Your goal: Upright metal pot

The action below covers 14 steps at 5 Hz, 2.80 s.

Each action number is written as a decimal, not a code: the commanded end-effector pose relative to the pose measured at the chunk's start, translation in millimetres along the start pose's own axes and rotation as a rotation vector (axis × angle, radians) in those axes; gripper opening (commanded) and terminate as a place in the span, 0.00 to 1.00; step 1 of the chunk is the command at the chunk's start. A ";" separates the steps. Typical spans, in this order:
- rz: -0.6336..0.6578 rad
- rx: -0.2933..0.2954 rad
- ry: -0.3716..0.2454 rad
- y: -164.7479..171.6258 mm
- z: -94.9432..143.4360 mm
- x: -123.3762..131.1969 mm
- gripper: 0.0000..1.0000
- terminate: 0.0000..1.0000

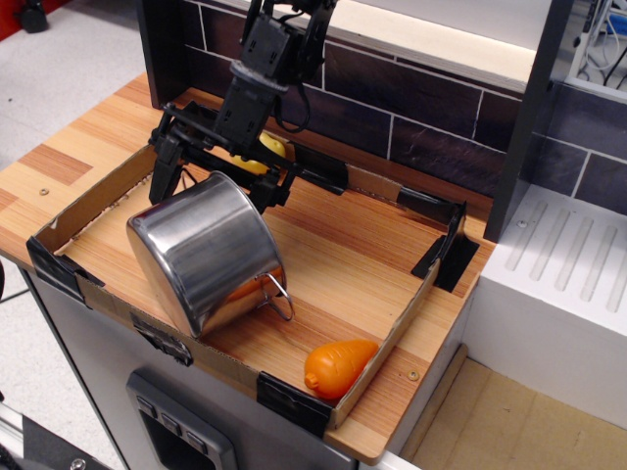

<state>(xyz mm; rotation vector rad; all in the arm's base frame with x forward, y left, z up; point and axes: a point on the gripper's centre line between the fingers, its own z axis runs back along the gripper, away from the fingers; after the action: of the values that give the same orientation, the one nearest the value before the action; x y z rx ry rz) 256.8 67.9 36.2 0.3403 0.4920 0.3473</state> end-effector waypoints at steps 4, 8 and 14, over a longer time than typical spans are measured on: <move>-0.008 -0.024 -0.270 35.3 78.5 17.5 0.00 0.00; 0.143 -0.399 -0.371 23.2 85.8 16.4 0.00 0.00; 0.136 -0.317 -0.400 36.7 24.9 29.0 1.00 0.00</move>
<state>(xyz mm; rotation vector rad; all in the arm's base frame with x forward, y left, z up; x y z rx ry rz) 282.8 104.7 47.0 0.1281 0.0460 0.4717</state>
